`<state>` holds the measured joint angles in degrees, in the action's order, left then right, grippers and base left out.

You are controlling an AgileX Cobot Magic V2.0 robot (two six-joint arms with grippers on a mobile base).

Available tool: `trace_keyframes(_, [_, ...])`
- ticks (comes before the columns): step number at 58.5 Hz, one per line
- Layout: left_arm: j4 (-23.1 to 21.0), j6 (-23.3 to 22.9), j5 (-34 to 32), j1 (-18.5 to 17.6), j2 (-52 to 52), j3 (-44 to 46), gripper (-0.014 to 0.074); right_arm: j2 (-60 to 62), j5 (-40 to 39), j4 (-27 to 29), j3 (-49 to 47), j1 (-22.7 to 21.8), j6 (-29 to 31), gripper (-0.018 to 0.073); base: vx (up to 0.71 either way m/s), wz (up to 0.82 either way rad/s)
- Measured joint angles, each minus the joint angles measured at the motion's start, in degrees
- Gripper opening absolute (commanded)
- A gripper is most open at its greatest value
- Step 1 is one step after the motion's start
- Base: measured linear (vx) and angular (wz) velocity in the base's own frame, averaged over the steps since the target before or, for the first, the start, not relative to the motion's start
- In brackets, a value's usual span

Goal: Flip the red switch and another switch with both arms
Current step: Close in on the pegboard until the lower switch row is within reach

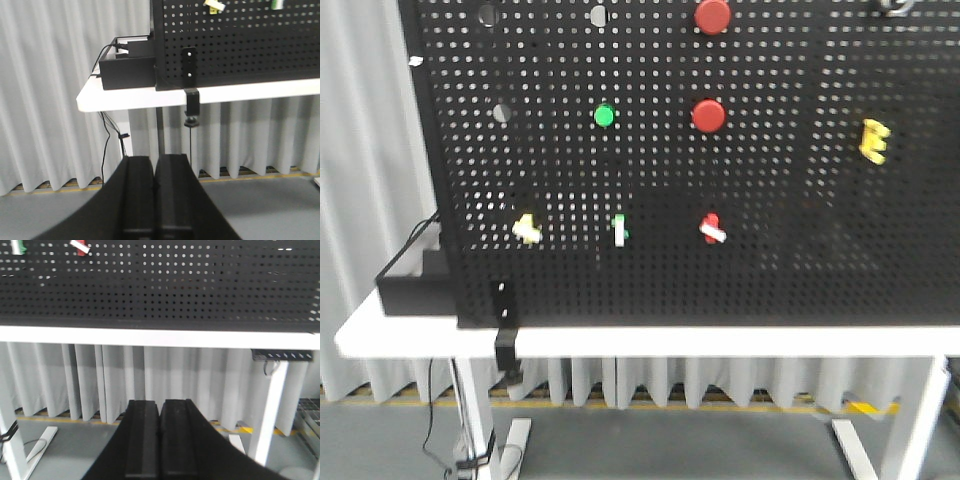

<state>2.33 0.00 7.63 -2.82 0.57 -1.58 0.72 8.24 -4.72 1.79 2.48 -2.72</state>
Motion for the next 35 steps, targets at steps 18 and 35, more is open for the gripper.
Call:
trace_keyframes(18, [0.0,0.0,0.0,0.0,0.0,0.0,0.0002,0.0,0.0,0.0,0.0,0.0,0.0,-0.0006,0.33,0.01])
trace_keyframes(35, [0.0,0.0,0.0,0.0,0.0,0.0,0.0002,0.0,0.0,0.0,0.0,0.0,0.0,-0.0006,0.26,0.0])
